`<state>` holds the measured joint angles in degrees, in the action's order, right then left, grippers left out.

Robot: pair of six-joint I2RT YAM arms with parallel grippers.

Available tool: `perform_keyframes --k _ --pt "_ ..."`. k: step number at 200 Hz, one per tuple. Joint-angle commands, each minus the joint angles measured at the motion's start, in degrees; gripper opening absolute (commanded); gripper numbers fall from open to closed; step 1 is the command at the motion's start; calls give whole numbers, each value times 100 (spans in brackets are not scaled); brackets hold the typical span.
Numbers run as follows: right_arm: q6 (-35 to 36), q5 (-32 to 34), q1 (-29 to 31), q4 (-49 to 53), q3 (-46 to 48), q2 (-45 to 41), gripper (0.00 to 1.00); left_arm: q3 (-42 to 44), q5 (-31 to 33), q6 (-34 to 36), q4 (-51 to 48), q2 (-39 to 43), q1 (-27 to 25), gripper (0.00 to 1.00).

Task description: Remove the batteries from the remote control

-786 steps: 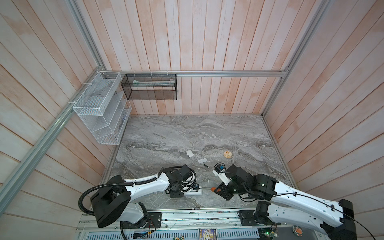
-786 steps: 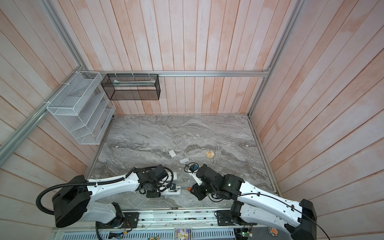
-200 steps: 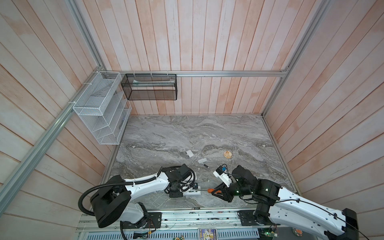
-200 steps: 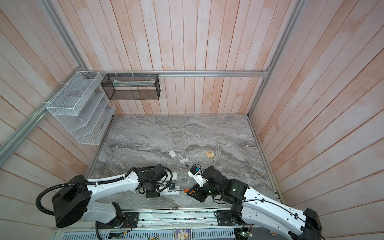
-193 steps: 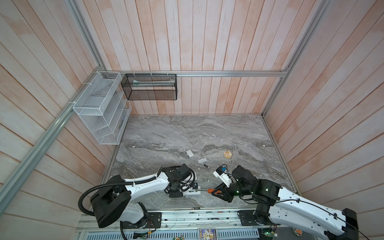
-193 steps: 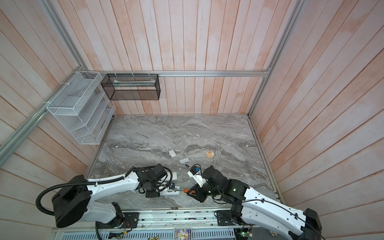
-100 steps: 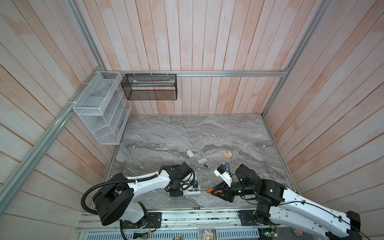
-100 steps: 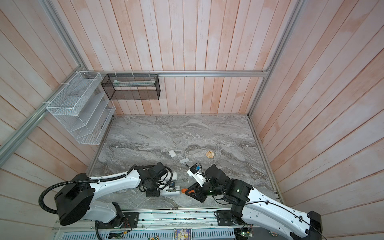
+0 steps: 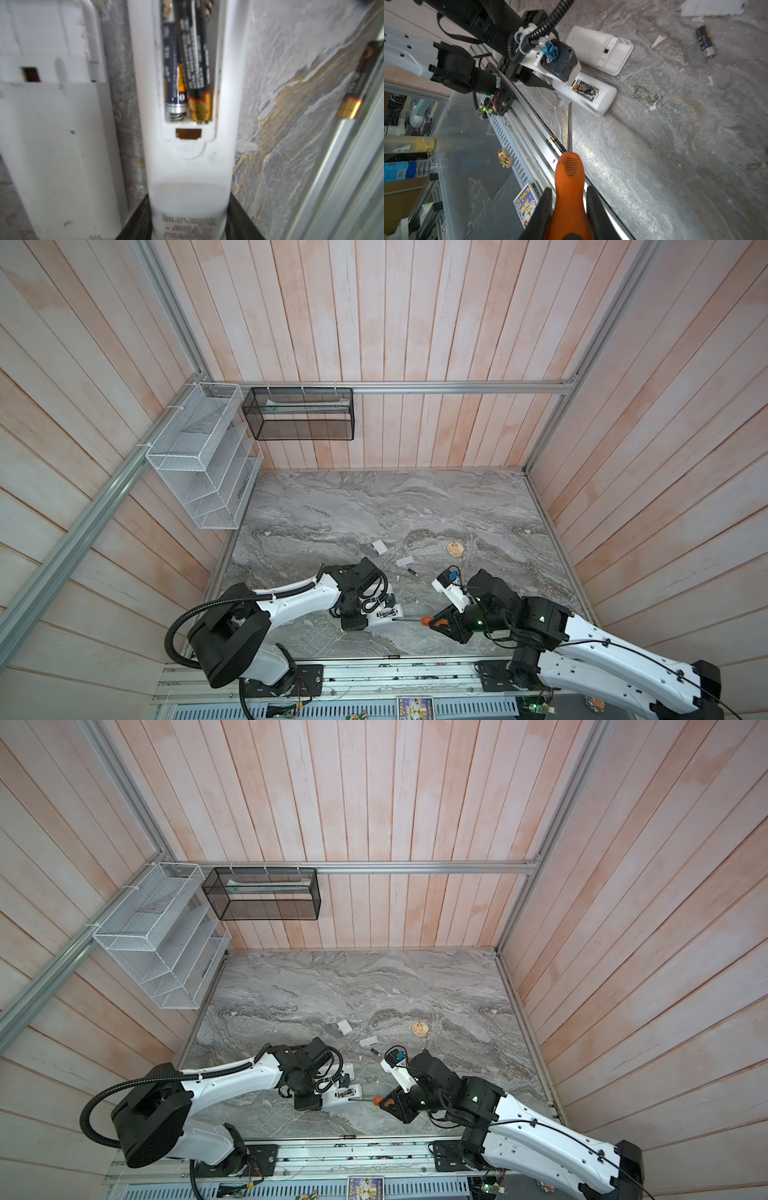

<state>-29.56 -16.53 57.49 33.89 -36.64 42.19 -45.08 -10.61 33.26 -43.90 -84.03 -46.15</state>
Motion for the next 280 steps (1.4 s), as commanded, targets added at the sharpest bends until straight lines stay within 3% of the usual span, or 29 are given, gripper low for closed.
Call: perform_keyframes --k 1,32,74,100,144,280 --pt "90 174 -213 212 -452 -55 0 -556 -855 -301 -380 -102 116 0" --pt "152 254 -498 554 -636 80 0 -1320 -1974 -354 -1296 -646 230 0" --pt "168 534 -747 1227 -1032 201 0 -1534 -2233 -378 -1598 -958 229 0" --pt "69 562 -753 1699 -1275 338 0 -1492 -1650 -490 -1577 -1150 229 0" --pt "-2 -126 -757 1674 -1257 868 0 -1126 -486 -592 -1026 -882 177 0" --pt "-41 -547 -752 800 -908 1425 0 -730 -443 -514 -611 -807 -52 0"
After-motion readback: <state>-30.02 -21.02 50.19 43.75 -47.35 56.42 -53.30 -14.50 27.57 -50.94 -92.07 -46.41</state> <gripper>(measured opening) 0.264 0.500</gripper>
